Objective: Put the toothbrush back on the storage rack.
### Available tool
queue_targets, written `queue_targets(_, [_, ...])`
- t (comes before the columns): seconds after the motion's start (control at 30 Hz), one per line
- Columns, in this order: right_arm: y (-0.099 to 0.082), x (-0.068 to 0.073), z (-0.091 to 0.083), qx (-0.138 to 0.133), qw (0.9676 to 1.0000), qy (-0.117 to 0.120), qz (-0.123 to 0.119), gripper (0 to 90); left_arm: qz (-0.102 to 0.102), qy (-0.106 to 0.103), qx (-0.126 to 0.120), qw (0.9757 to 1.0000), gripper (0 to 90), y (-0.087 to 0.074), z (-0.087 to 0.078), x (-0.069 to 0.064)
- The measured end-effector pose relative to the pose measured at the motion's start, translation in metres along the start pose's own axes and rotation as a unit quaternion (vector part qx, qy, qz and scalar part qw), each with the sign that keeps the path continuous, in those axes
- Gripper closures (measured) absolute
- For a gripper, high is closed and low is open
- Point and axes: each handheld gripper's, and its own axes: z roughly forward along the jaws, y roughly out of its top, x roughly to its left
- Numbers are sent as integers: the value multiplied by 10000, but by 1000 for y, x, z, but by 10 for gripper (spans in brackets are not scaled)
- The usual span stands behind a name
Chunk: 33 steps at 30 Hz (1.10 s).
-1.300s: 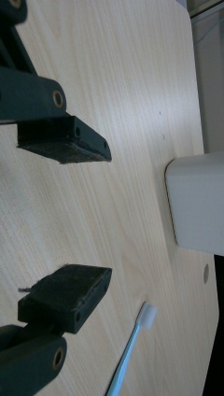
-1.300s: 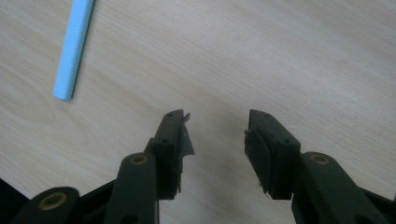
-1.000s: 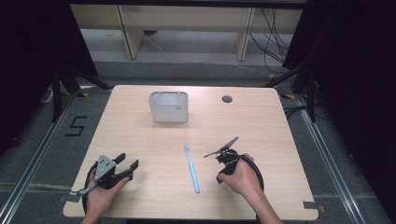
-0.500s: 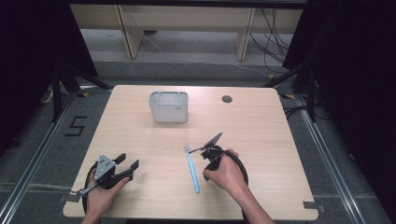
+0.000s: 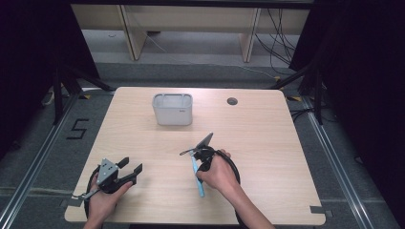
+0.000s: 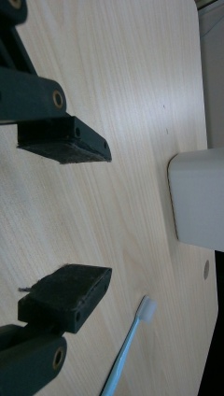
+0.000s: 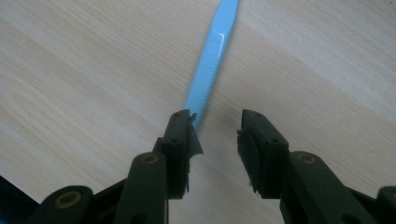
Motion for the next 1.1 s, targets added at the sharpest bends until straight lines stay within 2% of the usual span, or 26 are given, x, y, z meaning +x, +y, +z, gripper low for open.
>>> queue_targets(0.23, [10,9,7,123,9999,32,45,647,-31,-25,-20,10000,370,0,0,0])
queue_targets(0.3, [12,12,10,179,9998,-68,115,647,-37,-59,-74,9999,369,-1,0,0])
queue_targets(0.33, [13,10,11,162,9998,-95,-33,647,-34,-58,-71,10000,369,-1,0,0])
queue_targets(0.37, [13,13,11,232,9996,-84,160,647,-34,-60,-64,10000,370,-1,0,0])
queue_targets(0.47, [14,12,14,248,9996,-113,111,650,-33,-41,-8,10000,370,0,-1,0])
queue_targets(0.53, [14,14,14,312,9992,-128,205,655,-29,-41,-6,10000,370,0,-1,-1])
queue_targets(0.63, [15,13,16,274,9994,-182,96,660,-28,-38,4,10000,370,0,-1,-1])
queue_targets(0.7, [15,15,17,298,9993,-200,128,669,-28,-45,-1,10000,370,0,0,-1])
queue_targets(1.0, [16,17,19,427,9981,-448,31,780,-33,-68,-25,10000,370,-1,0,-1])
queue_targets(1.1, [16,17,19,420,9980,-479,-62,785,-23,-59,-4,10000,371,-1,-1,-1])
